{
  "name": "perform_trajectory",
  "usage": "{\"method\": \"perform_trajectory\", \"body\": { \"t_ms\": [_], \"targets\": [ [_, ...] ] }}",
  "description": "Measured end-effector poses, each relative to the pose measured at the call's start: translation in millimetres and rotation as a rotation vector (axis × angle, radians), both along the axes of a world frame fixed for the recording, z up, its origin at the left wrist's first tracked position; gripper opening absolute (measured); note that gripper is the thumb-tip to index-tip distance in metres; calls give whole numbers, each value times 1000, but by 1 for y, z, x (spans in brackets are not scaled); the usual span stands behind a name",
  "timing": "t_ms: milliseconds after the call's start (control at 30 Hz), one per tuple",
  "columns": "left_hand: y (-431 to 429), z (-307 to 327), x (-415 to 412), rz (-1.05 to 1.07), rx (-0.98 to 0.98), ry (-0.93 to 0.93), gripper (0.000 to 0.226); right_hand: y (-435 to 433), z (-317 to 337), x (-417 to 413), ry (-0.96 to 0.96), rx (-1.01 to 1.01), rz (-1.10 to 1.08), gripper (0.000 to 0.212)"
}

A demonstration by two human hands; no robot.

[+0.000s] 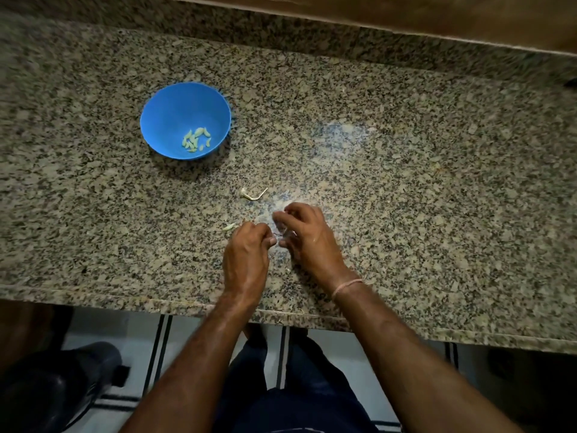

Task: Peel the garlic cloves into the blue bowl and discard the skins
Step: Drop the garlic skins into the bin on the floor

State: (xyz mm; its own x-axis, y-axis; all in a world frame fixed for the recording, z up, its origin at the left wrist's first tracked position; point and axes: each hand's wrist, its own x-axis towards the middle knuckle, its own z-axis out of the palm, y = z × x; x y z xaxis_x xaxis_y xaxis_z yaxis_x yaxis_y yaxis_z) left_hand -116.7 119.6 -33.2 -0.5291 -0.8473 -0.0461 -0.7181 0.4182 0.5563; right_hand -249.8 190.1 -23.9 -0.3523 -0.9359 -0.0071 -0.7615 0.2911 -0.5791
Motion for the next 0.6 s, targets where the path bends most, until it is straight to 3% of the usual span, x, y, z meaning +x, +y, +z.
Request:
{"method": "perform_trajectory", "body": {
  "t_ms": [200, 367, 500, 600],
  "targets": [
    [12, 4, 8, 149, 30, 39, 10, 8, -15, 7, 1, -146, -5, 6],
    [18, 7, 4, 224, 68, 55, 8, 2, -9, 9, 74, -102, -3, 12],
    [20, 7, 5, 229, 66, 93, 11, 9, -6, 3, -254, -69, -192, 26],
    [24, 7, 6, 200, 72, 87, 25, 25, 0, -5, -574, -39, -370, 15]
  ]
}}
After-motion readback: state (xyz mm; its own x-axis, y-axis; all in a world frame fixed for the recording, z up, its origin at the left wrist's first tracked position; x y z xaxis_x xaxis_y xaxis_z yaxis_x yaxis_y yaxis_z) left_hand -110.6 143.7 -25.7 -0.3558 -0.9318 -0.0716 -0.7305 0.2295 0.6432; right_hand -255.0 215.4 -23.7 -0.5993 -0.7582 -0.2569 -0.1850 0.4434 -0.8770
